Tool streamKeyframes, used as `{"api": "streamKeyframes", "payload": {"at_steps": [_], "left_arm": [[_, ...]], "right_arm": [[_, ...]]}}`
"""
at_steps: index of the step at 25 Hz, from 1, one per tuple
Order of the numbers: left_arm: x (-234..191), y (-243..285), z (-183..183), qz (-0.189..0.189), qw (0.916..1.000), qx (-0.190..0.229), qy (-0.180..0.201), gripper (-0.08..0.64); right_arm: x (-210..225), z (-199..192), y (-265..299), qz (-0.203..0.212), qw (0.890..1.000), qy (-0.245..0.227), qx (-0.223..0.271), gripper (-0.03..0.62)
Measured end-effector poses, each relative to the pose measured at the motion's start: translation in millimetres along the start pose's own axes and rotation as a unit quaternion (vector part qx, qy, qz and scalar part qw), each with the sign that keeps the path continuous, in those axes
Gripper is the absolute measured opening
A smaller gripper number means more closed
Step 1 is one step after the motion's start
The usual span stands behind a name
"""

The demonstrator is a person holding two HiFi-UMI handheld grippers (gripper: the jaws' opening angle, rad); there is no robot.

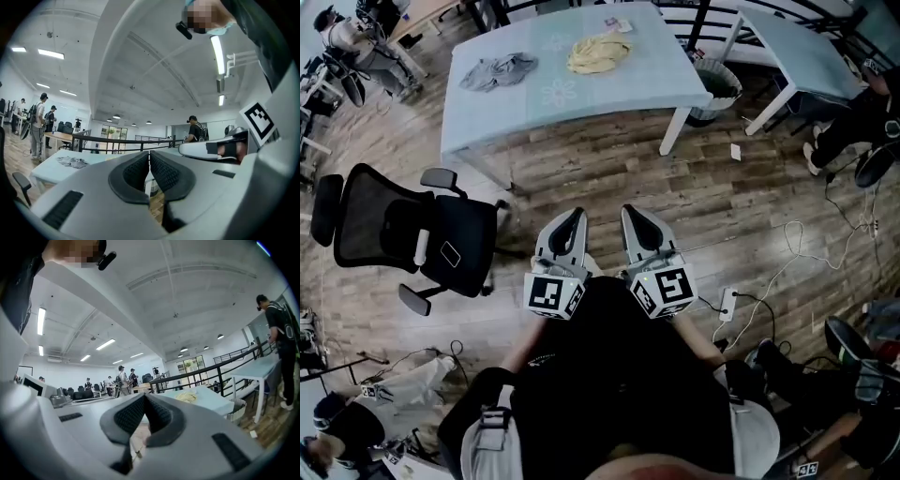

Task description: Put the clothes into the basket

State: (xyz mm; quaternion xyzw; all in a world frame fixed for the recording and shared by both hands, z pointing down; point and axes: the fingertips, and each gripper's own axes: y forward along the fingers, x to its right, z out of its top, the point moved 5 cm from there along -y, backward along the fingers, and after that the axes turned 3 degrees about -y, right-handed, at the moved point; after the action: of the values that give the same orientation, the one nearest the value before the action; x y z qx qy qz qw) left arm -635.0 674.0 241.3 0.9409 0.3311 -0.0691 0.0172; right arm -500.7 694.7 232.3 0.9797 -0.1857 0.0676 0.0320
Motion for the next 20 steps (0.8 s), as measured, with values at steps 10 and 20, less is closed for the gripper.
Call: {"api": "streamKeyframes", "payload": {"at_steps": [10,20], "left_arm": [[32.9,40.3,6.1,-0.054,0.9984,0.015,0.005,0.018],[-4.3,55.4,-1.9,-0.025,0.9997,-0.002,-0.001,0.018]], "right_arm": [[29.2,5.6,-15.7,-0.031,0.999,-0.002,-0.013,0.008],[32.2,-1.8,27.4,-0.005,1.0,0.024,-0.015,0.009]]}}
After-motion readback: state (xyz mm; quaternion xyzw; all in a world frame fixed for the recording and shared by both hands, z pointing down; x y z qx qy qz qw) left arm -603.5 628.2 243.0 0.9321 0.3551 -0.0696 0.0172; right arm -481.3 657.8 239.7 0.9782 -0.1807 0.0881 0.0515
